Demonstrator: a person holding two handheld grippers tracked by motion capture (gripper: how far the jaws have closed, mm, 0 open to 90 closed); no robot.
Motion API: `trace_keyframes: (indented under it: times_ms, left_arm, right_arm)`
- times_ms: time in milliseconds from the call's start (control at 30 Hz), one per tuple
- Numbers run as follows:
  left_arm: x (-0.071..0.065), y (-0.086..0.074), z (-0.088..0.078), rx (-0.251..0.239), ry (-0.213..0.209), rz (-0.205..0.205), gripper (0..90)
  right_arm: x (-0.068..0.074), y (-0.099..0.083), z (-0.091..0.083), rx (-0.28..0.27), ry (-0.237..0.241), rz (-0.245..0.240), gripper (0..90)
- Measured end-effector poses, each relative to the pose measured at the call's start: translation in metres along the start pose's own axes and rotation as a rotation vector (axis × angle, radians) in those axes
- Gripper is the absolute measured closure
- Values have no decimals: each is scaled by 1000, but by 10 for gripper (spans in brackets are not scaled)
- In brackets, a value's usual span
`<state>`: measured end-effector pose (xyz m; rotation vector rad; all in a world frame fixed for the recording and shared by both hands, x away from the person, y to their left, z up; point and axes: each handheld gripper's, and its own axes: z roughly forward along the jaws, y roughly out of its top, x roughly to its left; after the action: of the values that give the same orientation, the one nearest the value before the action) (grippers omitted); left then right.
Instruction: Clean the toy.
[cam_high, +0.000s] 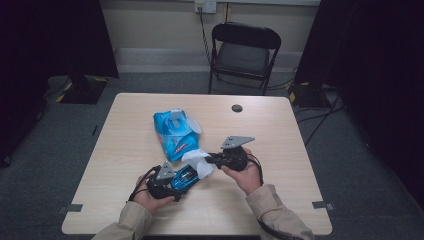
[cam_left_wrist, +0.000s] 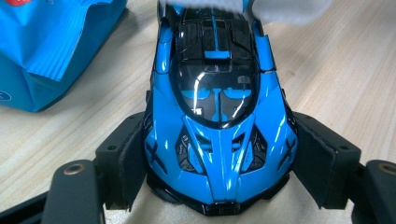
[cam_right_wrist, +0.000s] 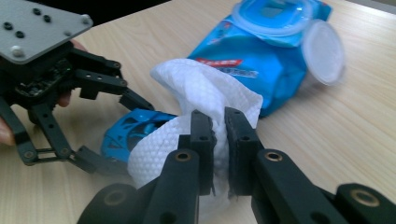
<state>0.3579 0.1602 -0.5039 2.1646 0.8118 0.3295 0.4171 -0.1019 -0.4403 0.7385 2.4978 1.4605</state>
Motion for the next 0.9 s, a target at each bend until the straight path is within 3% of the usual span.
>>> trace_keyframes:
  times_ms: [433,667,900]
  left_arm:
    - [0,0,0,-1,-1,1,255]
    - [0,0,0,1,0,2,255]
    - [0,0,0,0,0,1,255]
  right_arm:
    - [33,13,36,-13,87,-16,836]
    - [44,-7,55,50,132,-17,836]
    - [44,-18,61,60,169,-12,836]
